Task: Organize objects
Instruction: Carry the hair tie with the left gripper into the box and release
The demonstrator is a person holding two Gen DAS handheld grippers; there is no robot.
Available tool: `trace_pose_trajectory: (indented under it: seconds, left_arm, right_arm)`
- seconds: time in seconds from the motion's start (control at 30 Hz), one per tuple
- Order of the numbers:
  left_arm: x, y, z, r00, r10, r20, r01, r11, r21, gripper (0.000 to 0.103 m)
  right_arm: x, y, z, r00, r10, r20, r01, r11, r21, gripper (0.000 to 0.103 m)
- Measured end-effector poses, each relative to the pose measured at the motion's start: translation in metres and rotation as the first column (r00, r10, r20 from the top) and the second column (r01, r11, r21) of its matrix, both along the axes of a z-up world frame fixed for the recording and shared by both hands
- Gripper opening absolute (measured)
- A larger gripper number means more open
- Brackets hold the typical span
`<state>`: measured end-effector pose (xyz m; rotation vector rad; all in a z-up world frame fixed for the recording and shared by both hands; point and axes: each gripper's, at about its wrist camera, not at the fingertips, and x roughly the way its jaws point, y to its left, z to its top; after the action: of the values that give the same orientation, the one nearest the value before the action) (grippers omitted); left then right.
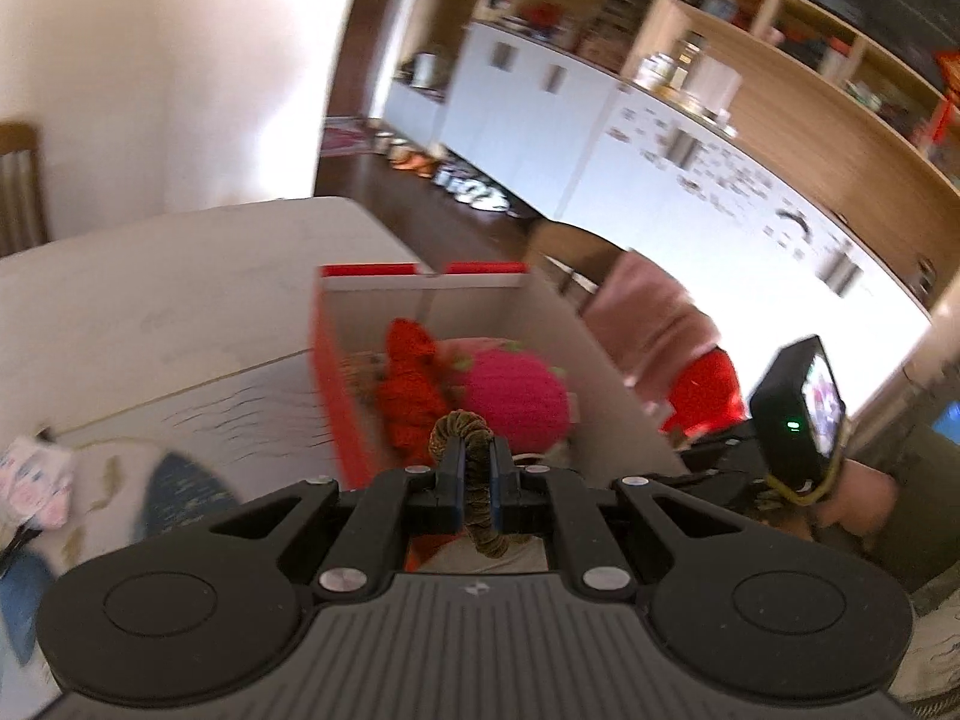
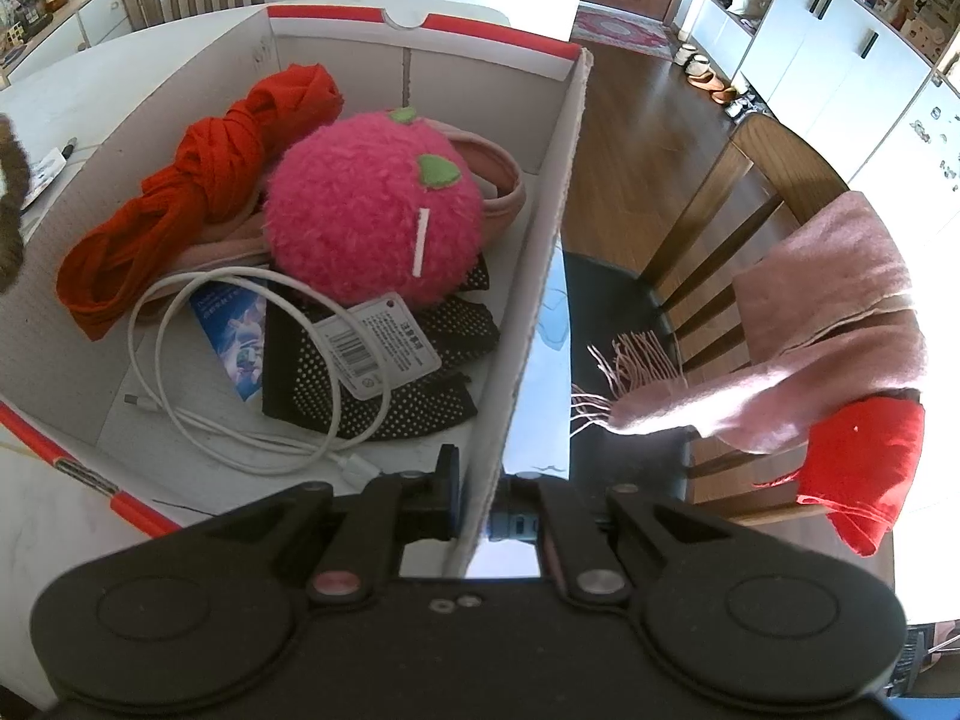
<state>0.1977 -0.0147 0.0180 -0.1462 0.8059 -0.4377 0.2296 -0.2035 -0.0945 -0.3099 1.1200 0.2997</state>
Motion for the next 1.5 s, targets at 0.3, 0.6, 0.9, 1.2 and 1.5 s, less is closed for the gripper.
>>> trace_pose_trajectory:
  seconds: [0.3, 0.6, 0.9, 1.2, 1.5]
  left_arm:
    - [0.022, -0.055, -0.019, 0.986, -0.165, -0.024, 0.166, 0.986, 0.017, 0.007]
    - [0.045, -0.087, -0.055, 0.960, -0.267, -0.089, 0.274, 0.958, 0.082, 0.007]
    - [0.061, -0.078, -0.092, 0.940, -0.259, -0.223, 0.293, 0.946, 0.137, 0.007]
    - [0.066, -0.074, -0.106, 0.934, -0.226, -0.277, 0.288, 0.935, 0.209, 0.007]
    - [0.066, -0.080, -0.109, 0.932, -0.228, -0.280, 0.305, 0.914, 0.269, 0.010]
  right_arm:
    - [0.000, 0.000, 0.000, 1.000, 0.002, 0.001, -0.002, 1.000, 0.001, 0.006]
    - [0.000, -0.001, 0.000, 1.000, 0.001, 0.002, -0.001, 1.000, 0.002, 0.006]
    - [0.000, -0.001, 0.000, 1.000, -0.003, 0.003, 0.003, 1.000, 0.005, 0.006]
    - [0.000, -0.002, -0.001, 1.000, -0.009, 0.002, 0.009, 1.000, 0.008, 0.006]
    - [0.000, -0.002, -0.001, 1.000, -0.010, 0.004, 0.010, 1.000, 0.008, 0.006]
